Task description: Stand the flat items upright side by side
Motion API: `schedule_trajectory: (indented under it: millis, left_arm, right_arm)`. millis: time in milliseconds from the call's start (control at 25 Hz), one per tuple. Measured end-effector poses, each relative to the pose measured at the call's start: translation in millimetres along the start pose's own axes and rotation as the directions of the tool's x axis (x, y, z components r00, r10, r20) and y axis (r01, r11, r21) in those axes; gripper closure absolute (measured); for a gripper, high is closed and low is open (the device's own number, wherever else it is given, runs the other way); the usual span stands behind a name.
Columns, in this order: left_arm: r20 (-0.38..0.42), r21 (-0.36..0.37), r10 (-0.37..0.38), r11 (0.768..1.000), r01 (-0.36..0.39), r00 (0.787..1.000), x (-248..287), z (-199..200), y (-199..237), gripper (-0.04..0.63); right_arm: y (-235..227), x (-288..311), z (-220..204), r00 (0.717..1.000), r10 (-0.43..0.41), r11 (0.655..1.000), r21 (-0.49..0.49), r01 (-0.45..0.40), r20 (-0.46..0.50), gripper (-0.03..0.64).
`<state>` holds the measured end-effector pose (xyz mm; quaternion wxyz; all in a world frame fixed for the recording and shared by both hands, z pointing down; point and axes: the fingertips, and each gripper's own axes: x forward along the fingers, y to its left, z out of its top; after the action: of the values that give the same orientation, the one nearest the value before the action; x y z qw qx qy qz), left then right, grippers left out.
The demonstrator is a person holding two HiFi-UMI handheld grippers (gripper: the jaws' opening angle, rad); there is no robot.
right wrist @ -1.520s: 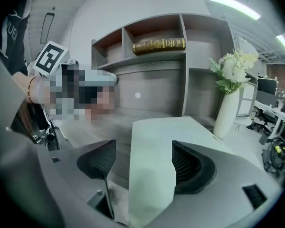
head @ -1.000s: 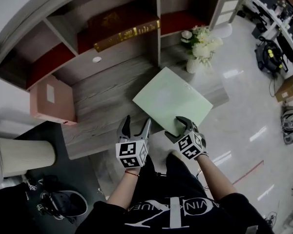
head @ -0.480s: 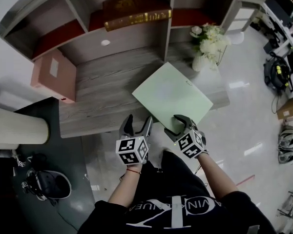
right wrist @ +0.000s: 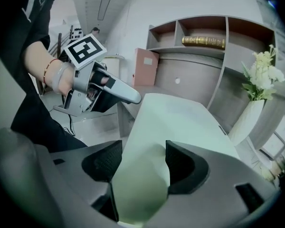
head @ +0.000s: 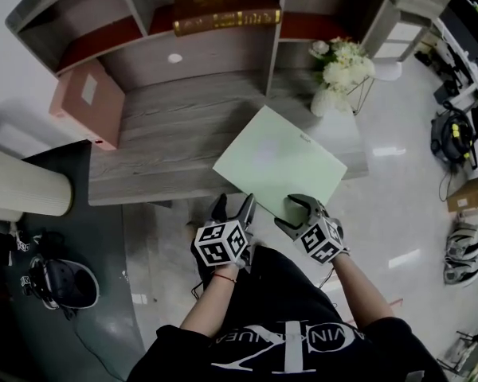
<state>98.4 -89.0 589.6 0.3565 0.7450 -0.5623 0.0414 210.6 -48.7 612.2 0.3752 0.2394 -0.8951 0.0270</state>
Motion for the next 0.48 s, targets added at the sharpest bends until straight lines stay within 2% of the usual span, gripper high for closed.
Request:
schedule_trajectory:
  millis: [120, 240, 360, 480]
  left_arm:
    - [-0.023, -0.11, -0.018, 0.994, 0.015, 1.0, 8.5, -17.1, -1.3, 0.265]
    - [-0.039, -0.238, -0.062, 0.97, 0.051, 0.997, 19.7, -32.3, -6.3, 0.259]
    - [-0.017, -0.346, -0.128, 0.931, 0.115, 0.992, 32.2, -38.5, -18.1, 0.258]
    - [0.008, -0.445, -0.191, 0.879, 0.174, 0.982, 45.4, -46.0, -31.0, 0.256]
  right_arm:
    - [-2.0, -5.8, -1.5, 1.0, 0.013, 1.0, -0.014, -0.013, 0.008, 0.325]
    - [-3.6, -10.9, -4.4, 1.0, 0.028, 0.999, -0.022, -0.028, 0.002, 0.324]
    - [-7.0, -17.2, -9.8, 1.0, 0.027, 0.999, -0.027, -0.027, -0.006, 0.324]
    - [-12.2, -24.0, -17.2, 1.0, 0.016, 1.0, -0.018, -0.016, -0.008, 0.324]
